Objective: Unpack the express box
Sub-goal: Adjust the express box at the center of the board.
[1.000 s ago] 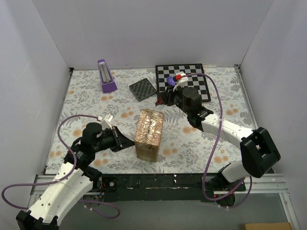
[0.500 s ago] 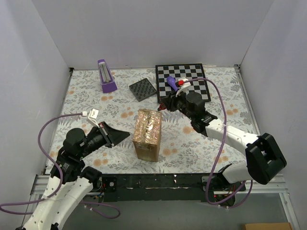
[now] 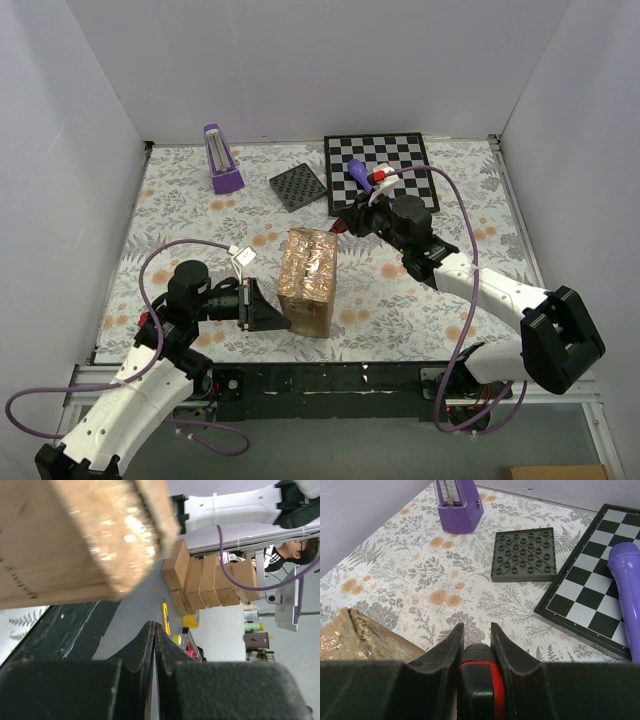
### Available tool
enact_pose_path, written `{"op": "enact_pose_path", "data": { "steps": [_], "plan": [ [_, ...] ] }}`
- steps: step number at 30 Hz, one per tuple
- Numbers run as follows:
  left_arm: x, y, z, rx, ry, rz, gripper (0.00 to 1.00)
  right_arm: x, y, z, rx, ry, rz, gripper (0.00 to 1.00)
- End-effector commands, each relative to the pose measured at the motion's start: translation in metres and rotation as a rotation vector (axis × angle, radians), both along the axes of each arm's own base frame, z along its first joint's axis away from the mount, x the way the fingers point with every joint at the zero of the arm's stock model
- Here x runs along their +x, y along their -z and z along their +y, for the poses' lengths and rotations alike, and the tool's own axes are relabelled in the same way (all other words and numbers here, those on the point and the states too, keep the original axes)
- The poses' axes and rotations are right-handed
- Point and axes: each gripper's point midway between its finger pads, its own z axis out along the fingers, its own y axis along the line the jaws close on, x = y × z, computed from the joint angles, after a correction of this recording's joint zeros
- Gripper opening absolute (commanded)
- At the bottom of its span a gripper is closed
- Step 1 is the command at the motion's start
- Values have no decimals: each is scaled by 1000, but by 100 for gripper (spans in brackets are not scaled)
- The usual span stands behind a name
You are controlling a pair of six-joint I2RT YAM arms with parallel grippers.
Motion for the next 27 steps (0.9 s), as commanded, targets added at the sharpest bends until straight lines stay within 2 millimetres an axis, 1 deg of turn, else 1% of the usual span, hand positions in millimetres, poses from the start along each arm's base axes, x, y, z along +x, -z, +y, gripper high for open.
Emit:
{"op": "enact_pose_path", "data": {
  "steps": [1,5,9,11,15,17,18,20,21,23,24,25,26,27],
  "plan": [
    [-6,27,-2,44,55,60,0,-10,-24,3,29,-45,-66,1],
    [0,35,-4,62,44,69,0,-14,-20,5,17,-71,-59,1],
    [18,40,-7,88,-32,87,4,-21,-19,9,16,-103,-59,1],
    [32,49,-8,121,-91,108,4,-25,-19,10,16,-120,-58,1],
    [51,68,-8,188,-172,155,5,-36,-20,8,28,-142,-64,1],
    [61,81,-5,235,-224,178,6,-41,-23,9,36,-164,-76,1],
    [65,85,-4,253,-246,186,6,-44,-27,8,39,-167,-81,1],
    [76,91,0,293,-304,185,6,-49,-26,6,39,-178,-76,1],
    [81,95,1,311,-320,191,7,-52,-31,4,46,-178,-86,1],
    [92,98,5,347,-371,170,7,-56,-27,1,43,-176,-77,1],
    [97,102,7,370,-387,171,7,-59,-32,-2,53,-174,-86,1],
    [101,103,8,385,-402,167,7,-62,-31,-3,51,-177,-81,1],
    [107,98,7,389,-409,140,7,-63,-28,-5,52,-172,-72,1],
    [114,99,10,406,-435,127,8,-67,-31,-6,57,-173,-75,1]
  ]
}}
